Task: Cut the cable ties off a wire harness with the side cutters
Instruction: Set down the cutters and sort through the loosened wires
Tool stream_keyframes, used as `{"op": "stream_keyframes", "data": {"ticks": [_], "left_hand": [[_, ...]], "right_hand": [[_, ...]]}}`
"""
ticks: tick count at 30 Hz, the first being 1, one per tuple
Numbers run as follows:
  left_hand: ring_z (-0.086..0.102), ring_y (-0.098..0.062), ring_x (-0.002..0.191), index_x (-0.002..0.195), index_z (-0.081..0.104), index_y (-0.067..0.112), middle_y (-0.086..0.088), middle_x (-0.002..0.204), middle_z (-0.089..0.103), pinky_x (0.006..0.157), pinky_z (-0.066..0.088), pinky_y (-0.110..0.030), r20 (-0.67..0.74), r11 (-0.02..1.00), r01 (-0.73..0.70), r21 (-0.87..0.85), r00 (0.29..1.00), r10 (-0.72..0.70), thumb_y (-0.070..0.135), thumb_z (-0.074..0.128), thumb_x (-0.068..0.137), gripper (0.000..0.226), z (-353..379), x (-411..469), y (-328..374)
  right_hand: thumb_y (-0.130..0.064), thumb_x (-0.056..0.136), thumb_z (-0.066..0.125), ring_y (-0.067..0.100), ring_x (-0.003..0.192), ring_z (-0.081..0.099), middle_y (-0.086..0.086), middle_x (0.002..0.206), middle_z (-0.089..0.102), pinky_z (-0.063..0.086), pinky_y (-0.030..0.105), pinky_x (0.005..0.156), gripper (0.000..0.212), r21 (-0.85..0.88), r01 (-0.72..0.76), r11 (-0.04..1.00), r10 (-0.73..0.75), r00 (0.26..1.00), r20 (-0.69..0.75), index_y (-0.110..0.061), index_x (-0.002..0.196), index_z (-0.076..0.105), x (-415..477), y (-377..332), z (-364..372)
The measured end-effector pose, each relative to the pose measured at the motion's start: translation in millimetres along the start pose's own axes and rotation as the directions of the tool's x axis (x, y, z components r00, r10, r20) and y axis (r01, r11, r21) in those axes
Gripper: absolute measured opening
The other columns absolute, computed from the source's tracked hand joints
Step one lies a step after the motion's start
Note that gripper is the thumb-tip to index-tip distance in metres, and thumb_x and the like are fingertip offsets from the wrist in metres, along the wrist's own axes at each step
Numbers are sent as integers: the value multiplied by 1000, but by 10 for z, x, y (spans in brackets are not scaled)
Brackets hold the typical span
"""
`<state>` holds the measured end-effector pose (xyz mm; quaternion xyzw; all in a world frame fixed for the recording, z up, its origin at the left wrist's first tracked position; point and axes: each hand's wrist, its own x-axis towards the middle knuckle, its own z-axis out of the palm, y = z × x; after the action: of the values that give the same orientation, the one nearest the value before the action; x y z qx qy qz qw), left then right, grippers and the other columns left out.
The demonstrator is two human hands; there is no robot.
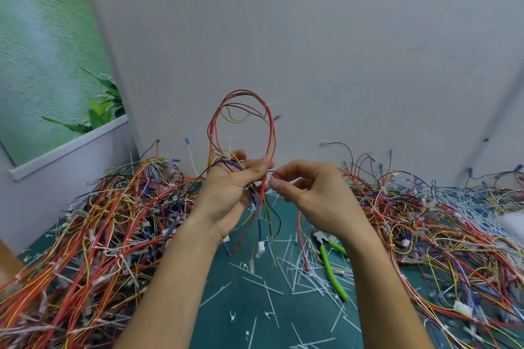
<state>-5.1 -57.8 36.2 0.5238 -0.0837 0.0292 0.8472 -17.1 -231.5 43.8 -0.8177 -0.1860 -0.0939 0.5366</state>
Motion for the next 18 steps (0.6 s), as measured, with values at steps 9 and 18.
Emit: {"op": "stream_keyframes", "data": {"ticks": [9,18], "left_hand": [[61,-15,60,74,79,35,-7,70,68,55,49,-23,254,950,-130,282,966,56,29,82,75,7,-9,-77,22],[56,-16,59,107,42,15,-7,71,61,50,45,-25,304,960,-78,270,953,-8,20,75,83,41,-27,-58,-56]], "right_hand": [[-29,92,78,9,57,49,-3,72,71,39,21,54,9,-26,44,999,-42,996,75,-23,86,75,-3,68,-91],[-26,90,79,22,69,60,0,81,75,54,39,69,8,-44,80,996,-74,990,120,-21,86,74,-16,84,-165]]}}
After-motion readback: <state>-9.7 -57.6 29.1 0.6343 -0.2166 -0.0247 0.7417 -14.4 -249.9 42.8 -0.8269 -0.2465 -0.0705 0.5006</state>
